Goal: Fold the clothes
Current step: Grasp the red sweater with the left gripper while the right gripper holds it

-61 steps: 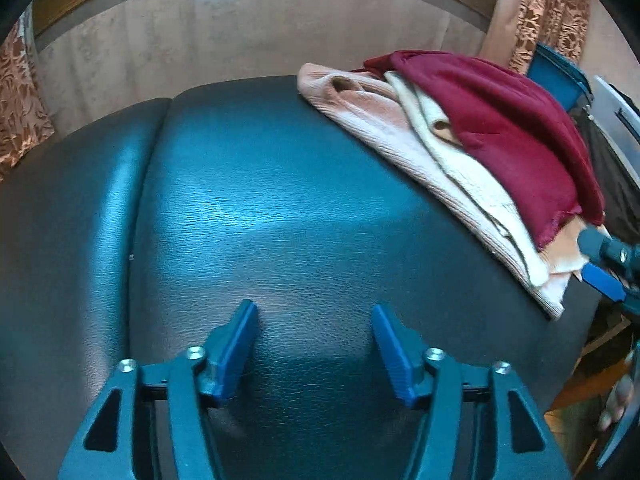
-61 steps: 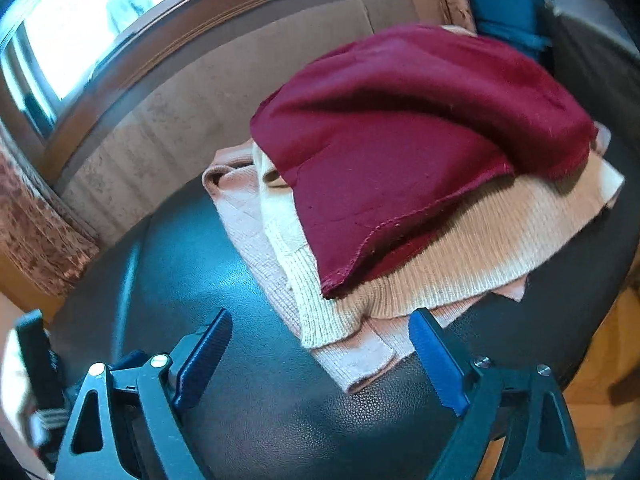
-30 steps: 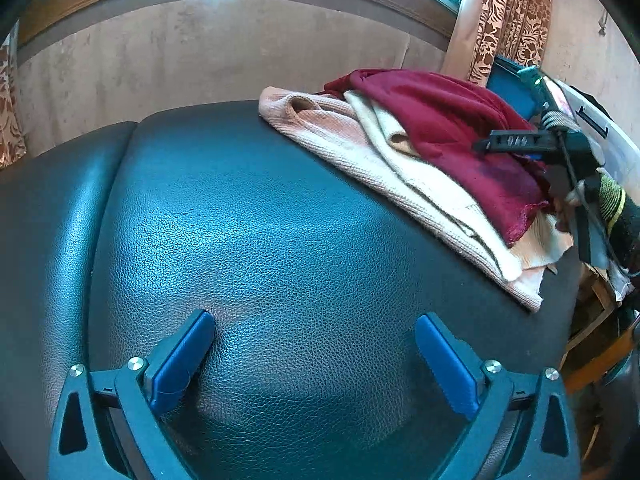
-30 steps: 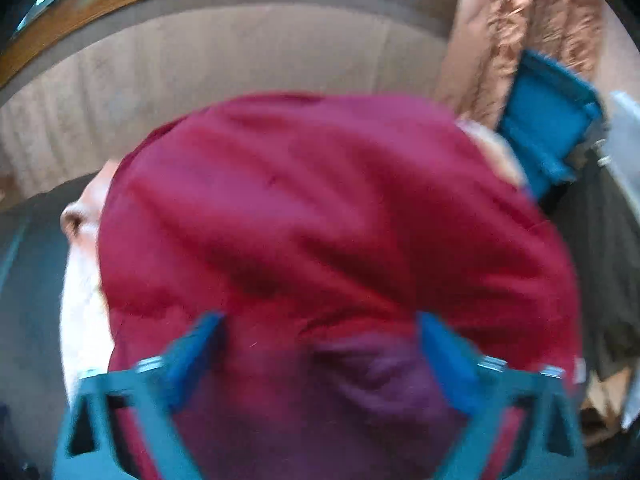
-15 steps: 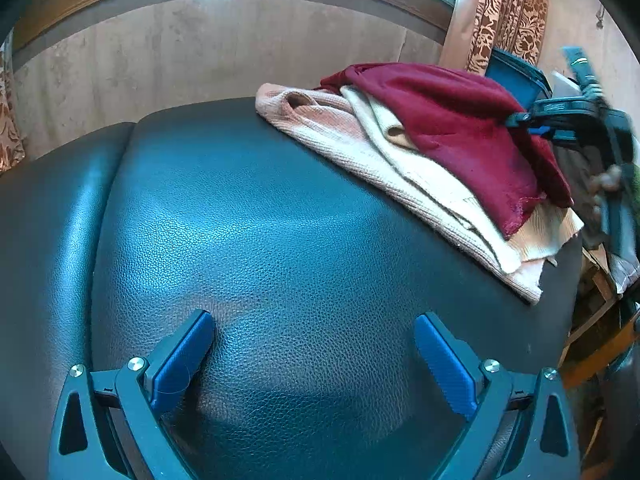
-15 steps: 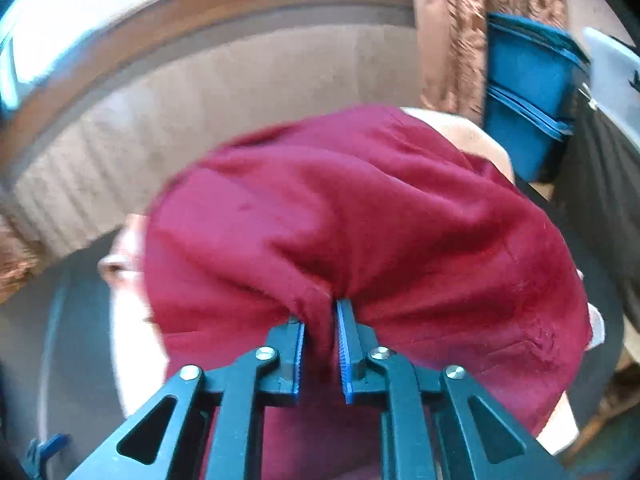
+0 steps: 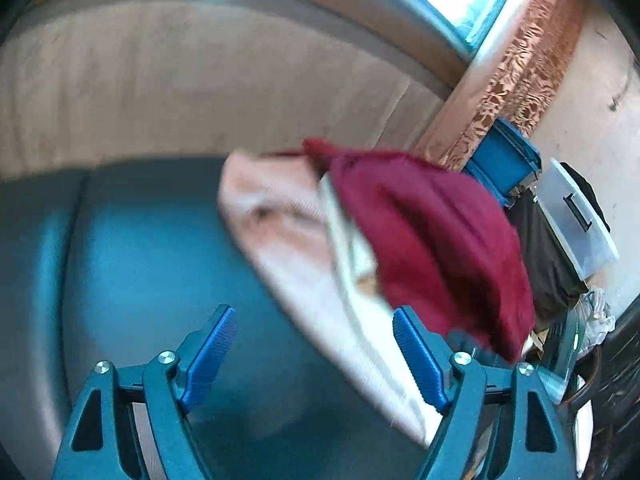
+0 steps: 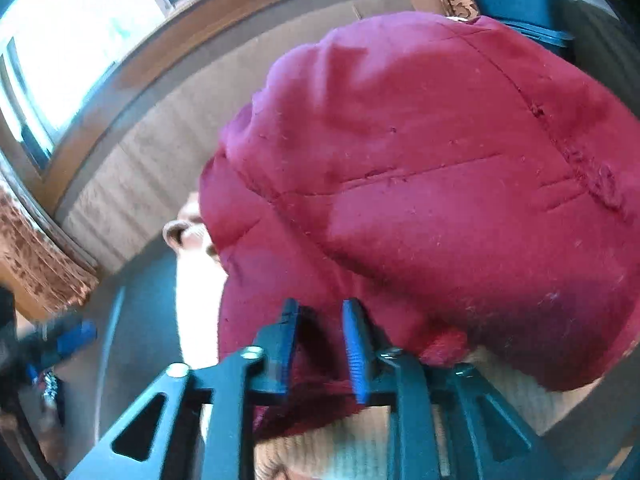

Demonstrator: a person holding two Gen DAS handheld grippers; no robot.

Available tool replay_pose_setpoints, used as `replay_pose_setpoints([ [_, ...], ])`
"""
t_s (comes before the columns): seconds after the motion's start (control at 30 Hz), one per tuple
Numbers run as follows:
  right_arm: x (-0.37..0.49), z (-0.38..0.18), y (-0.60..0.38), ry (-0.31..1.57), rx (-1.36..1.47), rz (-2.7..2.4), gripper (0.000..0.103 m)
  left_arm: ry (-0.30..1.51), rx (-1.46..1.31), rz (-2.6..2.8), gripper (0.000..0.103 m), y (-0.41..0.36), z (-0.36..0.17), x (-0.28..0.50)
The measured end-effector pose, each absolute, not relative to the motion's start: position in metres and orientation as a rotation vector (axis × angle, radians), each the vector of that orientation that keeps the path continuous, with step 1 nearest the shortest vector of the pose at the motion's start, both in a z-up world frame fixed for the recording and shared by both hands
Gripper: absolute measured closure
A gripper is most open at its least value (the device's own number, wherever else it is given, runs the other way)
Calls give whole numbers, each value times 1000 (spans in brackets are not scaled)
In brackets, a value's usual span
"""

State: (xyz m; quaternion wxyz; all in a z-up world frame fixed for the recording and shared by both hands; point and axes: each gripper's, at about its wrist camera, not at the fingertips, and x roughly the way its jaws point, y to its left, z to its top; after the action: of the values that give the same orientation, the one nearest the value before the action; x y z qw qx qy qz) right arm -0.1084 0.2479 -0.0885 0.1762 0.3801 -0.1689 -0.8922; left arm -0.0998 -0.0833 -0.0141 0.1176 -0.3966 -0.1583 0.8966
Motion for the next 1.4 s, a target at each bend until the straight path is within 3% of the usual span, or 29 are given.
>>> replay_pose_setpoints([
  [0.13, -99, -90, 231, -347, 995, -2551, 39, -354, -1176, 2621, 30, -53, 1, -158],
  [0.17, -98, -90, 227, -325, 986, -2539, 27, -328, -1182, 2621, 33, -45, 4, -173],
  [0.2, -99, -90, 224, -312, 976, -2505, 22, -319, -1188, 2617, 41, -39, 5, -187],
  [0.27, -99, -90, 224, -307, 963, -2469, 13, -301, -1212, 2606, 45, -26, 2, -214],
  [0.57, -99, -92, 237, -424, 909, -2389, 8, -230, -1358, 2630, 71, -14, -36, -285],
  [0.73, -96, -89, 239, -440, 897, -2373, 6, -233, -1353, 2626, 77, -5, -39, -299],
  [0.8, -96, -89, 239, -441, 896, -2370, 6, -236, -1363, 2618, 96, -1, -40, -301],
  [1.03, -89, -85, 244, -427, 900, -2383, 7, -479, -1251, 2613, 98, -21, -24, -273],
  [1.13, -77, -64, 244, -337, 850, -2460, 18, -547, -1163, 2611, 98, -31, -9, -252],
  [1.23, -58, -27, 257, -280, 665, -2591, 19, -609, -1088, 2585, 98, -41, 3, -229],
  [1.3, -49, -2, 266, -172, 522, -2751, 15, -650, -1049, 2573, 98, -47, 8, -210],
  [1.33, -54, 2, 266, -69, 493, -2830, 3, -666, -1044, 2565, 98, -49, 7, -205],
  [1.4, -70, 4, 261, 152, 480, -2951, 0, -699, -1050, 2552, 98, -54, 3, -195],
])
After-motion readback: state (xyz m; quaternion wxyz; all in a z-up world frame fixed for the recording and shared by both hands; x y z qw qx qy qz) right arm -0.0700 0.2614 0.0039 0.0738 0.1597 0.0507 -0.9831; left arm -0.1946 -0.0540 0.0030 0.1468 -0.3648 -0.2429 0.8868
